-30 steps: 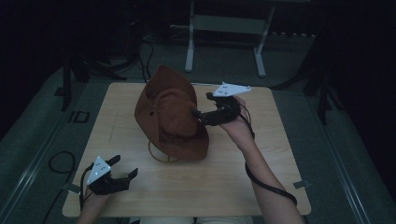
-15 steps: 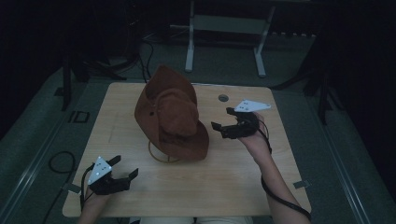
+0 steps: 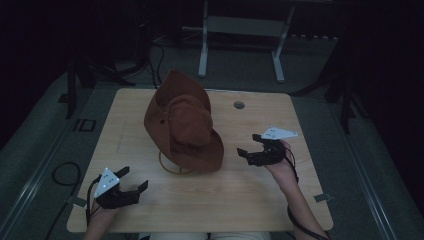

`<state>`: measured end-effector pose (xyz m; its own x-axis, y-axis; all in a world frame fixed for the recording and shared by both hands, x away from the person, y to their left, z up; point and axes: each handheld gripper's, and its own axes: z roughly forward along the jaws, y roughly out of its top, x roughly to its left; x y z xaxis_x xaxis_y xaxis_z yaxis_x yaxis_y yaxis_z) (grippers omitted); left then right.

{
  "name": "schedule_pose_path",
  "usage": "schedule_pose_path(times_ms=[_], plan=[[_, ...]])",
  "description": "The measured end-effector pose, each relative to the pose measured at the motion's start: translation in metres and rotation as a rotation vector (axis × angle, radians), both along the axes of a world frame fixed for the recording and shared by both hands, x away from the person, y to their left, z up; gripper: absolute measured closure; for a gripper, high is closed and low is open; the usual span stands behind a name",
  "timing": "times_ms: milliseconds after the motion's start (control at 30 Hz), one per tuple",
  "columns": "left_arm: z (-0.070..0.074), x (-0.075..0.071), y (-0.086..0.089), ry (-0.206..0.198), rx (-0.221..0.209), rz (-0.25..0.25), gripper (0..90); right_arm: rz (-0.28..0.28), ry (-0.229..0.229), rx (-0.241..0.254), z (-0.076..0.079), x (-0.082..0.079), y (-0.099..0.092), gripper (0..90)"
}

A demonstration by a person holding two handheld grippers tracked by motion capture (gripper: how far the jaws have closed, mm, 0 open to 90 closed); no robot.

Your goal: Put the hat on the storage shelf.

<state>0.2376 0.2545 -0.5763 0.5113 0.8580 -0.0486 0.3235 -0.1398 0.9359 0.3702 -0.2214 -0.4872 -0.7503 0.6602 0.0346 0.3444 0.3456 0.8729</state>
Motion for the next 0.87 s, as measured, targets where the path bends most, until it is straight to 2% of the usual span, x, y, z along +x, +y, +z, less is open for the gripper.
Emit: schedule_pose_path(times_ms=[133,333,500,633,867], plan=[[0.0,0.0,0.0,0.0,0.001,-0.003,12.3,-0.01,0.016,0.001,-0.013,-0.005,-0.008,13.8],[0.0,0.0,0.0,-0.001,0.0,-0.002,12.3,-0.008,0.042,-0.035,-0.032,-0.013,-0.018,13.8],[0.0,0.0,0.0,0.001,-0.002,-0.002,12.3,-0.004,0.048,-0.033,-0.043,-0.02,-0.025,13.8],[0.0,0.0,0.0,0.0,0.0,-0.002,12.3,0.003,0.06,-0.052,-0.051,-0.024,-0.028,13.8],[0.0,0.0,-0.001,0.001,-0.001,-0.002,12.3,-0.008,0.08,-0.057,-0.063,-0.023,-0.032,13.8]])
